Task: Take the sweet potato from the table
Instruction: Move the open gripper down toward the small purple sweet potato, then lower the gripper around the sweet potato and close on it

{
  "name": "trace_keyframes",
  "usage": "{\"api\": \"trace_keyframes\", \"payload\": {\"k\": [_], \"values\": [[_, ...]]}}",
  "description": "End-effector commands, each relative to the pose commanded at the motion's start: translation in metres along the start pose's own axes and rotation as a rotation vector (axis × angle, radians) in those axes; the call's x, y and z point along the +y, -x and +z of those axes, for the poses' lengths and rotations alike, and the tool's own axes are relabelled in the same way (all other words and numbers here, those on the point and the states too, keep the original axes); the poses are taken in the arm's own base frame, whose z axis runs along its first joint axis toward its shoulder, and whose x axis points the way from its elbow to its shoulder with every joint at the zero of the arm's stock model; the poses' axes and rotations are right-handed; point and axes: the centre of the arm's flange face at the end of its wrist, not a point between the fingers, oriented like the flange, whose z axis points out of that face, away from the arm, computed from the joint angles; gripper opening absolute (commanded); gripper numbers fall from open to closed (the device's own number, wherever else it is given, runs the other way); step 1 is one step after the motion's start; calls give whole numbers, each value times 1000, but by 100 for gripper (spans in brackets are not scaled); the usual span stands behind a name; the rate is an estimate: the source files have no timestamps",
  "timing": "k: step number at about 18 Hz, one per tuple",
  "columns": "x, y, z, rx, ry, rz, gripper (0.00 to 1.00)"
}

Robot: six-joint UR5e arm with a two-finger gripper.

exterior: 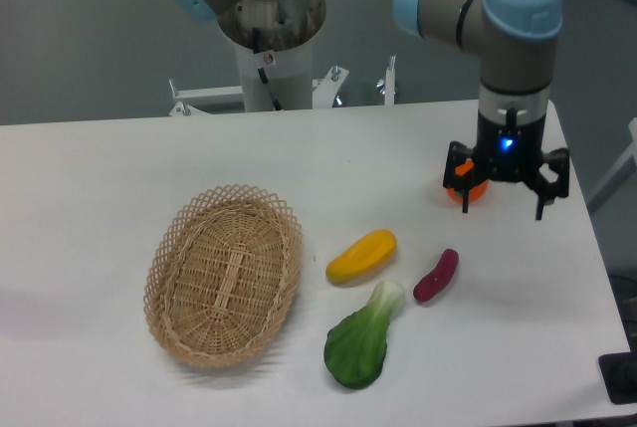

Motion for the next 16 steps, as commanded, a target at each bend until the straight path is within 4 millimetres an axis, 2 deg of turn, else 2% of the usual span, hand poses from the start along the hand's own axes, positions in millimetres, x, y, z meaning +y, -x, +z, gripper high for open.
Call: {"api": "trace_keyframes", "payload": {"k": [3,5,6,8,10,16], "values": [[-8,-4,47,28,5,126,100],[-8,-5,80,45,10,147,100],[-6,-5,89,53,13,168,100],[-6,-12,104,81,20,209,100],[2,-25,118,107,32,225,100],[12,-36,131,121,86,232,100]]}}
